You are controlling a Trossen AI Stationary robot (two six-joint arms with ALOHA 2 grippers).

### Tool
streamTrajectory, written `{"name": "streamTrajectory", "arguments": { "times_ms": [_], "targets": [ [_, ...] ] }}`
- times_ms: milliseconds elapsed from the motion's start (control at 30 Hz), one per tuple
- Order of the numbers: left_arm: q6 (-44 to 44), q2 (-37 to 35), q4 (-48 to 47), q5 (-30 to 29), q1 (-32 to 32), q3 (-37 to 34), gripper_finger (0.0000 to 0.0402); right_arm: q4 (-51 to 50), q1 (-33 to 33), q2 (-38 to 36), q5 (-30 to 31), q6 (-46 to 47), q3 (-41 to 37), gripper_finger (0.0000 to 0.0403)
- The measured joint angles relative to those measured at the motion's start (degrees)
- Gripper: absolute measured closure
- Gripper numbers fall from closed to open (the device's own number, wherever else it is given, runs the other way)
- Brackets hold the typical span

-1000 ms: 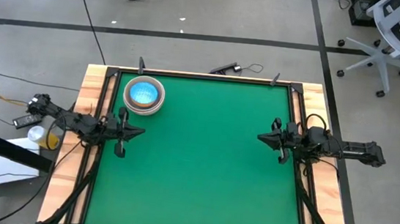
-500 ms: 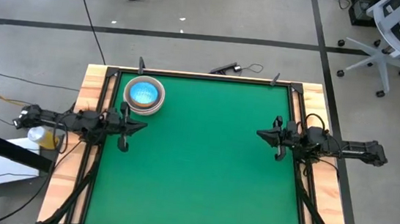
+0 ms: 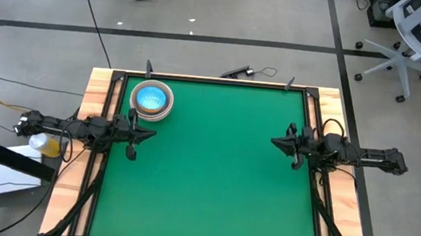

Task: Nest bowls inside each other
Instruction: Return to Home Position

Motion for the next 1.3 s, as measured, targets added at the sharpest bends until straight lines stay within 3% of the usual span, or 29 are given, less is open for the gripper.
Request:
{"name": "streamTrajectory", "arguments": {
  "times_ms": [100, 300, 567, 833, 1300],
  "targets": [
    [0.0, 0.0, 0.0, 0.0, 0.0, 0.0, 0.0383, 1.6, -0.1, 0.0, 4.7, 5.5, 0.0, 0.0387],
    [0.0, 0.0, 0.0, -0.1, 0.0, 0.0, 0.0382, 2.0, -0.1, 0.0, 5.0, 6.1, 0.0, 0.0383],
    [0.0, 0.0, 0.0, -0.2, 0.0, 0.0, 0.0381, -7.0, -0.1, 0.0, 2.0, 0.8, 0.0, 0.0383],
    [0.0, 0.0, 0.0, -0.2, 0.0, 0.0, 0.0381, -7.5, -0.4, 2.1, 1.3, -11.7, 0.0, 0.0382],
    [0.0, 0.0, 0.0, -0.2, 0.0, 0.0, 0.0381, -7.3, -0.4, 2.1, 1.3, -8.3, 0.0, 0.0383]
  ]
}}
